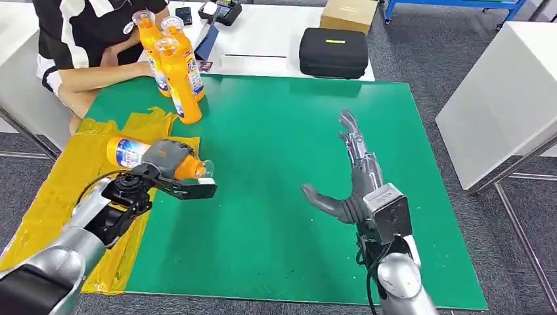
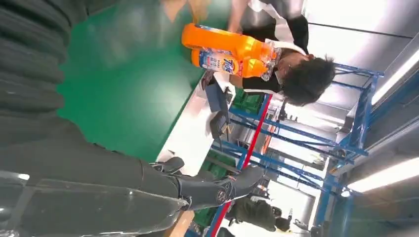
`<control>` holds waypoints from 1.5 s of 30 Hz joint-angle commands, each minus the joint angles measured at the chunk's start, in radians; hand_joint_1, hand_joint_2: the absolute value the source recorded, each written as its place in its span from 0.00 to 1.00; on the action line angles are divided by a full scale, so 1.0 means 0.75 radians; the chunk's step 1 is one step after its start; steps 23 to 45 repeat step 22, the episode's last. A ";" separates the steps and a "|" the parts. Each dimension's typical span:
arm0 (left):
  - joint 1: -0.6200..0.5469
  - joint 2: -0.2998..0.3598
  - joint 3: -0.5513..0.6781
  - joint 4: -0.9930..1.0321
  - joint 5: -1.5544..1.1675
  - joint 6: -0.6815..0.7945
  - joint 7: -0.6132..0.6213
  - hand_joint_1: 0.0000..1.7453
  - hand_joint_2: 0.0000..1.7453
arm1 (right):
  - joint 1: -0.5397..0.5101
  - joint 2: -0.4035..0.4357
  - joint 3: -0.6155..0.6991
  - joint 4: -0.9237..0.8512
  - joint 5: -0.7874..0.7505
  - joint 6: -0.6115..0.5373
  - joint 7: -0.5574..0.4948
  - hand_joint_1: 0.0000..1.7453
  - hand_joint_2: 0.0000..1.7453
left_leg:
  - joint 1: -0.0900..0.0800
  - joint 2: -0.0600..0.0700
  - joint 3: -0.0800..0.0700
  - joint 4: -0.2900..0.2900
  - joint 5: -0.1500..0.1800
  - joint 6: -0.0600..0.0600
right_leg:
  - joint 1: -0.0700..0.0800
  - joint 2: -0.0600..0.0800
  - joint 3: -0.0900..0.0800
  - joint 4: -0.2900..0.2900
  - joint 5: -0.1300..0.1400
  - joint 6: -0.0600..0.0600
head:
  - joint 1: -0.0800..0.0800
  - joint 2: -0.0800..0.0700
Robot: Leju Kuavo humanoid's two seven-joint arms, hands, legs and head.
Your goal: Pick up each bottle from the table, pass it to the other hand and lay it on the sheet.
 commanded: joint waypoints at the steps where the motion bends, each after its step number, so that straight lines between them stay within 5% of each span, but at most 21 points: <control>1: 0.001 -0.081 0.060 0.131 0.038 0.074 0.050 0.00 1.00 | 0.019 0.011 -0.014 -0.043 0.034 -0.013 0.019 0.00 1.00 | 0.000 -0.001 0.005 0.000 -0.002 0.001 | 0.000 0.000 0.005 0.000 -0.002 -0.005 | 0.000 0.000; 45: 0.022 -0.111 0.110 0.136 0.042 0.120 0.072 0.00 1.00 | 0.022 0.025 -0.015 -0.046 0.070 -0.010 0.032 0.00 1.00 | 0.000 0.000 0.004 0.000 -0.002 0.000 | 0.001 0.001 0.004 0.000 -0.002 -0.005 | -0.001 0.000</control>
